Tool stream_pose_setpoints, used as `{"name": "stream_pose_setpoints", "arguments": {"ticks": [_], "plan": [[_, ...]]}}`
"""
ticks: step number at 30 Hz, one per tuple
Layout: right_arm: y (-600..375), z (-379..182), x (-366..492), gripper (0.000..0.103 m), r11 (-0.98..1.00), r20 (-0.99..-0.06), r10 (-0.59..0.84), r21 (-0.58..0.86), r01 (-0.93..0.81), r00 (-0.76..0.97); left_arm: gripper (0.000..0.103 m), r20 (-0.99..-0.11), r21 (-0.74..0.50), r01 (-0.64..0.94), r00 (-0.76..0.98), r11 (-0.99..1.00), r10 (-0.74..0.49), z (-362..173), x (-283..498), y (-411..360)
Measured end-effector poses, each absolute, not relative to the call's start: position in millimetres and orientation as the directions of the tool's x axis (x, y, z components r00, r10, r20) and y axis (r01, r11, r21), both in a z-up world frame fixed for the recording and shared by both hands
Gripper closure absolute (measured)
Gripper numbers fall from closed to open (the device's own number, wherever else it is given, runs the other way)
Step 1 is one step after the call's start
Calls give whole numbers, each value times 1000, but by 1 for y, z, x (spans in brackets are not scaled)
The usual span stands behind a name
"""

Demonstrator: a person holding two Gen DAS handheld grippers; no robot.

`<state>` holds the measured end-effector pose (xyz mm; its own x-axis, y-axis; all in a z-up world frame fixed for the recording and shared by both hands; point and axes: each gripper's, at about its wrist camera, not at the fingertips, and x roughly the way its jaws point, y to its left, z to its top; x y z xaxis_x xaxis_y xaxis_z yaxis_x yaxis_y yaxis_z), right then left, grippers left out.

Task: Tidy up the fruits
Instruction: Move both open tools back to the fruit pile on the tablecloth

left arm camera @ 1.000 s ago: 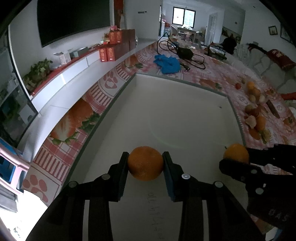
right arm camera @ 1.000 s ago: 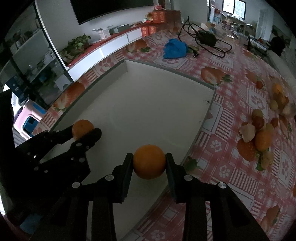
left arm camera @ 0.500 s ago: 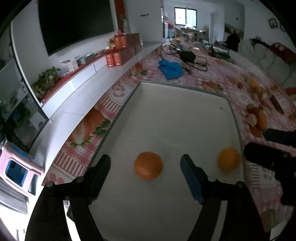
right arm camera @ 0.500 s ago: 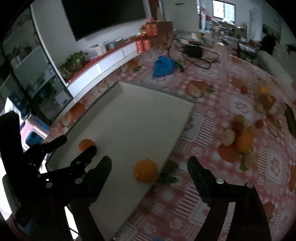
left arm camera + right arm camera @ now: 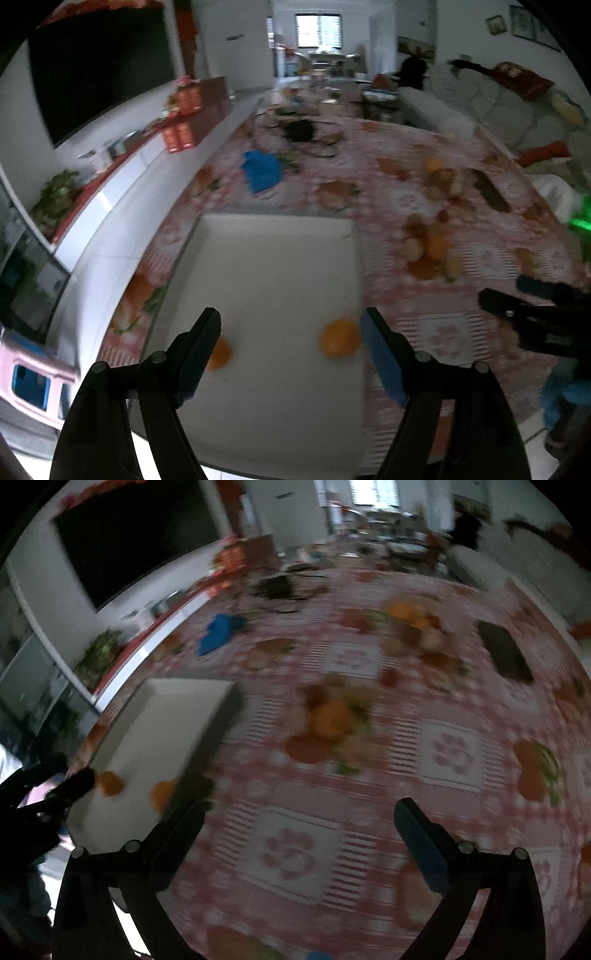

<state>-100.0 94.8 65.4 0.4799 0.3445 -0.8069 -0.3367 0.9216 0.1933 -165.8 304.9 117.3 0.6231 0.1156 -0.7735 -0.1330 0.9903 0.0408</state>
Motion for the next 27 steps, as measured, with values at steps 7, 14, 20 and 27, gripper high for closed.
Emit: {"name": "stream_pose_setpoints", "arguments": {"ticks": [7, 14, 20, 27], "plan": [[12, 46, -82, 0, 960, -832, 278, 228, -162, 480, 22, -785, 57, 2, 619, 998, 44, 141, -122, 244], [-52, 22, -76, 0, 989, -862, 148, 142, -49, 485, 22, -802, 101, 56, 596, 993, 48, 124, -66, 193], [-70, 9, -87, 0, 994, -863, 111, 95, -57, 493, 22, -837, 115, 19, 540, 993, 86, 78, -34, 181], [-59, 1, -94, 0, 993, -845, 56, -7, -116, 531, 22, -844, 84, -14, 530, 996, 79, 61, -6, 183]]}}
